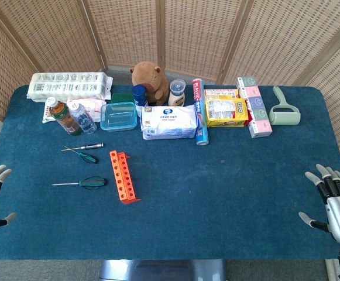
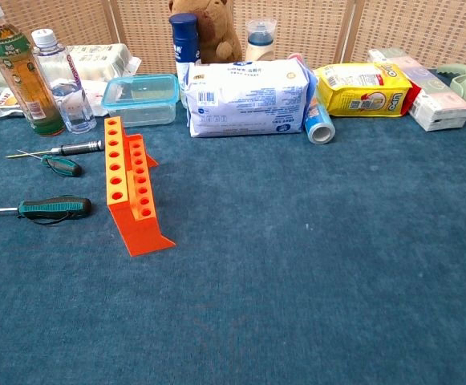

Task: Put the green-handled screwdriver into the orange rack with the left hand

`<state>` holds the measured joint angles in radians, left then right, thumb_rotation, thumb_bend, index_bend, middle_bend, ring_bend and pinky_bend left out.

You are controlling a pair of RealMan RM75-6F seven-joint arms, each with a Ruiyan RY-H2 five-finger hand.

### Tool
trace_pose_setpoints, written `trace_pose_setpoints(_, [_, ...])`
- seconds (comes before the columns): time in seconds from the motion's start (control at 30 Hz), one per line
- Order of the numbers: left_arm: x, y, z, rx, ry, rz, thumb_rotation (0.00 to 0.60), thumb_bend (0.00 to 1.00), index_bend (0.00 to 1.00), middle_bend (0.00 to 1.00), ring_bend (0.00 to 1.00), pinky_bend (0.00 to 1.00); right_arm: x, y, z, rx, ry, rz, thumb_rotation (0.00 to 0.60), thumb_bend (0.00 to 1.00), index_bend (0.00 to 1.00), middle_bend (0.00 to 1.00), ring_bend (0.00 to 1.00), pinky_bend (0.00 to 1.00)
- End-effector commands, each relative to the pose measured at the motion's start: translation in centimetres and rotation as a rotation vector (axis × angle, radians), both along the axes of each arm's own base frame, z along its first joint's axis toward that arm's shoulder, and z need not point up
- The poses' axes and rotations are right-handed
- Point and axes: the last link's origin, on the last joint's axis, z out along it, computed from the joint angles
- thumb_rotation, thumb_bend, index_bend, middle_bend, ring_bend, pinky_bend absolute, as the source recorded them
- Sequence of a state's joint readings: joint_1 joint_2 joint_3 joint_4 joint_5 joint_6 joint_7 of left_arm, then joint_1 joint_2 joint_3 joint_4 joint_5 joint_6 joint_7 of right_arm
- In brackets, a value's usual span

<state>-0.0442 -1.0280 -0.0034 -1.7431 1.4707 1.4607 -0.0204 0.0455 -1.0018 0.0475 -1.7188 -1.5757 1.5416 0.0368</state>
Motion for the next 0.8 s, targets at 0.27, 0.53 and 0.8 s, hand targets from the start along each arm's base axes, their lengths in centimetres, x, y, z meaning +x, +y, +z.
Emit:
trace_pose_setpoints(0.27, [-0.1,0.0,0.0,-0.003,-0.003,0.006,0.600,0.09,0.00,0.00,0.00,0.04,0.0,0.0,0.0,0.011,-0.004,-0.007,0.600,0.02,0.16,0.04,0.00,0.00])
trace_pose_setpoints(0.53, [0.0,1.1,-0.7,-0.016,-0.003,-0.001,0.600,0.11,0.00,0.56,0.61,0.63,-0.1,-0.2,0.1,0.013,-0.020,-0.017,0.600,0.02,0.16,0.04,0.00,0.00])
trace_pose_setpoints(0.8, [1.0,3.8,-3.8,-0.035,-0.015,-0.036,0.600,0.11,0.10,0.94,0.92,0.93,-0.2,0.0,0.4,0.022,-0.030,-0.022,0.600,0.01,0.16,0.04,0.00,0.00])
